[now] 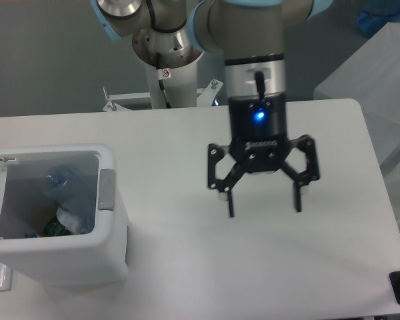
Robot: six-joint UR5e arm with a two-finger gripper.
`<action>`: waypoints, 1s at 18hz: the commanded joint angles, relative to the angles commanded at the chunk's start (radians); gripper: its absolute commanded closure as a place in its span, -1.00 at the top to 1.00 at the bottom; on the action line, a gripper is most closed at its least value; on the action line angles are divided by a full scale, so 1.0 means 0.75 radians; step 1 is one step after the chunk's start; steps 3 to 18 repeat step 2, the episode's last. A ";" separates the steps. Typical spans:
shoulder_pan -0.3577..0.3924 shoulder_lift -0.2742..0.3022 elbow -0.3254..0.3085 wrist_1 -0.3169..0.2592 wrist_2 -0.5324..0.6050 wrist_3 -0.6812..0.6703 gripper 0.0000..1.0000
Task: Place the trash in the trash can
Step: 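Open the gripper, release the bottle, and raise the gripper away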
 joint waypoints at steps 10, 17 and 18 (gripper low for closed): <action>0.008 0.014 -0.004 -0.019 0.000 0.017 1.00; 0.008 0.014 -0.004 -0.019 0.000 0.017 1.00; 0.008 0.014 -0.004 -0.019 0.000 0.017 1.00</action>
